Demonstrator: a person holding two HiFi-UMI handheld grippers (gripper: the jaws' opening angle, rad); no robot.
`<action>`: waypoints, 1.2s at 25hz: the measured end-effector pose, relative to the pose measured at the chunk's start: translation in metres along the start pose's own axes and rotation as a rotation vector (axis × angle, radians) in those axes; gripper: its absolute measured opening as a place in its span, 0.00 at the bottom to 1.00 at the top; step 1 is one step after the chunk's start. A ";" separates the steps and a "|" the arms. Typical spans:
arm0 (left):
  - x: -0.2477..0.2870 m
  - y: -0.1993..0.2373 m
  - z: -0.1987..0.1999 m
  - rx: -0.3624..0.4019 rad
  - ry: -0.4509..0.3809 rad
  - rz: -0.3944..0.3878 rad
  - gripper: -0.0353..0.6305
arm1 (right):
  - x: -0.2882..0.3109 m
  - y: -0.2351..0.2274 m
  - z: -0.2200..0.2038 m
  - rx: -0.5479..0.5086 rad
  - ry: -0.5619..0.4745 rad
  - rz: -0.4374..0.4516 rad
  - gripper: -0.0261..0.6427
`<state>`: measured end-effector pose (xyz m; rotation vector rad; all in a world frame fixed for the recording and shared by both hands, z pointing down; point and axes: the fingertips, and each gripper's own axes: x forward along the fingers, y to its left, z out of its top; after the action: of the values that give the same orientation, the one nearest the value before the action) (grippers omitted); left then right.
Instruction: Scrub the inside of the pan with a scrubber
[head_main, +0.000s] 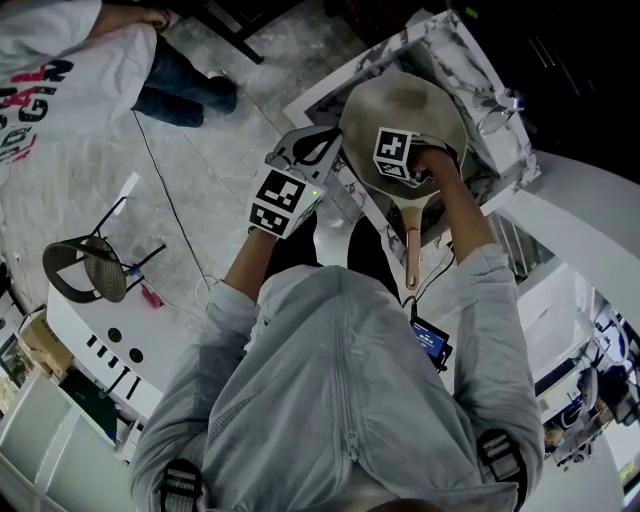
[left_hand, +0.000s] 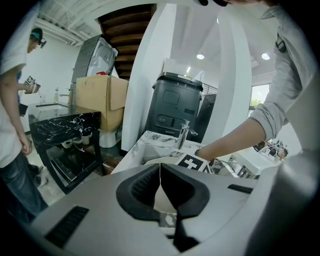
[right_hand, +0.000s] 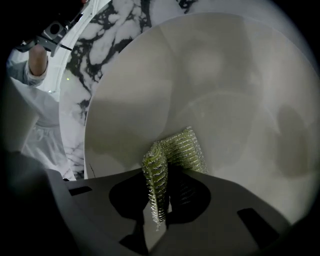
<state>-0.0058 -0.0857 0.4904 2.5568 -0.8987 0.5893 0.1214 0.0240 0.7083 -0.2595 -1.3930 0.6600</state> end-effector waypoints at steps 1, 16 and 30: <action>-0.001 0.000 0.000 0.000 0.000 0.000 0.09 | 0.000 0.000 -0.003 0.009 -0.002 0.002 0.17; -0.006 0.000 -0.003 -0.002 0.001 0.007 0.09 | -0.011 -0.053 -0.042 0.188 -0.020 -0.120 0.17; -0.009 0.005 -0.004 0.003 0.011 0.015 0.09 | -0.037 -0.115 -0.007 0.306 -0.185 -0.431 0.17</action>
<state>-0.0167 -0.0826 0.4903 2.5489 -0.9152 0.6089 0.1584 -0.0870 0.7380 0.3459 -1.4402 0.5342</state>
